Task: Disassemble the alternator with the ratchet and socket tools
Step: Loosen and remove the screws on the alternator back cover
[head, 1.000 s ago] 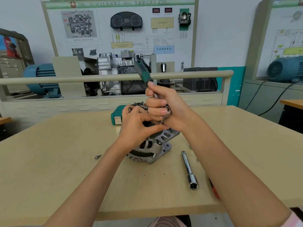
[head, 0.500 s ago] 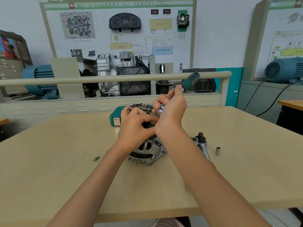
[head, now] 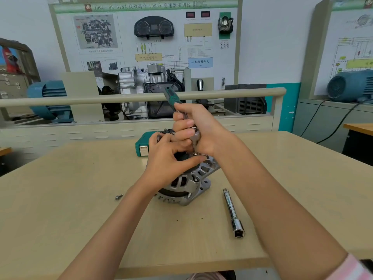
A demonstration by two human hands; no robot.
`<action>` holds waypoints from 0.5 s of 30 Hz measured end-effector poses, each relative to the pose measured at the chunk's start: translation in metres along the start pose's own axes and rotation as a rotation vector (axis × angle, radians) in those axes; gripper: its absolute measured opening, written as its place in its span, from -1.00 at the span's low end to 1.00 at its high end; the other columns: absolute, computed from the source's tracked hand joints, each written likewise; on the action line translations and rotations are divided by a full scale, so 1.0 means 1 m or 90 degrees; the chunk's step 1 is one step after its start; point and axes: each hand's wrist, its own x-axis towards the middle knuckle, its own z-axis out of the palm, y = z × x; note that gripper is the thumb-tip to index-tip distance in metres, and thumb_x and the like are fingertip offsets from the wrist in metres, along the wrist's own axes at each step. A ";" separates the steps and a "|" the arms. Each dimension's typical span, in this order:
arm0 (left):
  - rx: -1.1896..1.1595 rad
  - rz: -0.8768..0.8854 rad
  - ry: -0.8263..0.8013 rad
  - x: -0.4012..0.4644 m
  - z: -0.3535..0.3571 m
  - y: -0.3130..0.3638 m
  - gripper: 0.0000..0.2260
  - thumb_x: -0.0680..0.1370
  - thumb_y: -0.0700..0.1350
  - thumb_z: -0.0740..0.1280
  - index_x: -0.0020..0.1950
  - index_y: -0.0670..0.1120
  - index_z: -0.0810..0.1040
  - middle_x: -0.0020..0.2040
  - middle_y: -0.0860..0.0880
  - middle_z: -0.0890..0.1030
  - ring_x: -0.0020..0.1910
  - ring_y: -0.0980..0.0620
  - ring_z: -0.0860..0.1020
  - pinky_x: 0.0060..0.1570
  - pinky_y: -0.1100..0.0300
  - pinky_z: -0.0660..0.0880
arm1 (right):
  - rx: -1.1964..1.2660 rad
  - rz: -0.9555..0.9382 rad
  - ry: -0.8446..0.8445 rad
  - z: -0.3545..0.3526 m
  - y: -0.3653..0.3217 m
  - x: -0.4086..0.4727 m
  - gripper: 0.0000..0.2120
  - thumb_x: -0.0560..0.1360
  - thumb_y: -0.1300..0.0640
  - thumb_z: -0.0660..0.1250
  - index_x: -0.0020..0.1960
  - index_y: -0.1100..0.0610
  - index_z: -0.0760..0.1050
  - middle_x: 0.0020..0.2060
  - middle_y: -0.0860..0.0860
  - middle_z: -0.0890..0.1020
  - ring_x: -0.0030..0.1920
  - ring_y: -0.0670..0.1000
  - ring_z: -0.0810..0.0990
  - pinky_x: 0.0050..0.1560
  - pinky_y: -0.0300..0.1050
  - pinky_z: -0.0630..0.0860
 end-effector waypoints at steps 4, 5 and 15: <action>0.008 0.016 -0.003 0.000 -0.001 0.001 -0.88 0.36 0.07 0.47 -0.21 0.26 0.56 -0.20 0.15 0.52 0.00 0.42 0.30 0.23 0.31 -0.03 | 0.138 -0.034 0.026 -0.009 -0.002 -0.002 -0.64 0.60 0.00 0.10 -0.37 0.05 0.26 -0.69 -0.12 0.24 -0.72 -0.17 0.21 -0.67 -0.40 0.13; 0.011 0.016 -0.005 0.000 -0.001 0.002 -0.89 0.37 0.08 0.46 -0.18 0.26 0.57 -0.19 0.13 0.56 0.00 0.35 0.33 0.24 0.28 -0.02 | 0.169 -0.052 0.041 -0.010 -0.001 -0.003 -0.63 0.60 0.00 0.09 -0.37 0.04 0.25 -0.69 -0.12 0.24 -0.71 -0.17 0.22 -0.67 -0.40 0.13; -0.004 0.012 0.013 0.002 -0.002 0.002 -0.67 0.34 -0.09 0.51 -0.28 0.37 0.51 -0.31 0.42 0.51 -0.16 0.36 0.36 0.19 0.48 -0.13 | 0.339 -0.405 0.385 0.006 0.026 -0.007 -0.68 0.64 0.00 0.01 -0.26 0.09 0.21 -0.63 -0.11 0.30 -0.63 -0.10 0.30 -0.57 -0.34 0.27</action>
